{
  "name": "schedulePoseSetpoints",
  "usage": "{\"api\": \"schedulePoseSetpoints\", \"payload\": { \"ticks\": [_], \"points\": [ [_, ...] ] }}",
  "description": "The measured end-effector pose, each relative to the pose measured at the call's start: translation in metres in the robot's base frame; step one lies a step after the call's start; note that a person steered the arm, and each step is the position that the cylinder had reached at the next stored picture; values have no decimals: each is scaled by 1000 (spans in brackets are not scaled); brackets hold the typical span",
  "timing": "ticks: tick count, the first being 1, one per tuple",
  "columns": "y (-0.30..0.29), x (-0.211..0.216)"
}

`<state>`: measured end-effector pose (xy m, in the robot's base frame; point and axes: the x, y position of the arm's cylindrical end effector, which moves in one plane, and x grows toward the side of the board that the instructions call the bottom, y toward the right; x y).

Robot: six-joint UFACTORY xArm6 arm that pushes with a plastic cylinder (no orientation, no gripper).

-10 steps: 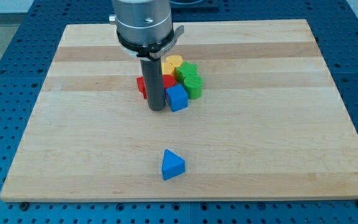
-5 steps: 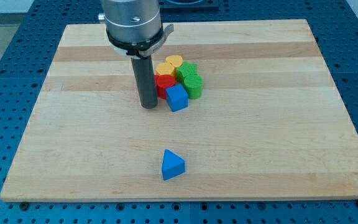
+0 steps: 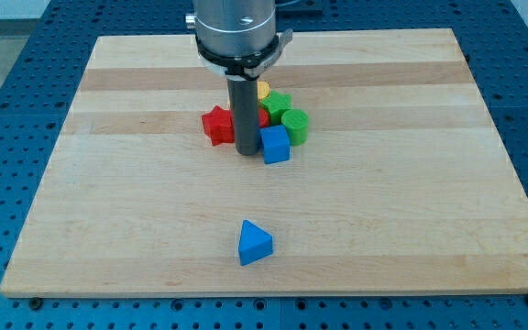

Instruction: Push the blue cube along with the green circle slightly right

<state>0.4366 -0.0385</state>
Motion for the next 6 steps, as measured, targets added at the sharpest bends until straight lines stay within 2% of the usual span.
{"api": "schedulePoseSetpoints", "payload": {
  "ticks": [2, 6],
  "points": [
    [2, 23],
    [-11, 7]
  ]
}}
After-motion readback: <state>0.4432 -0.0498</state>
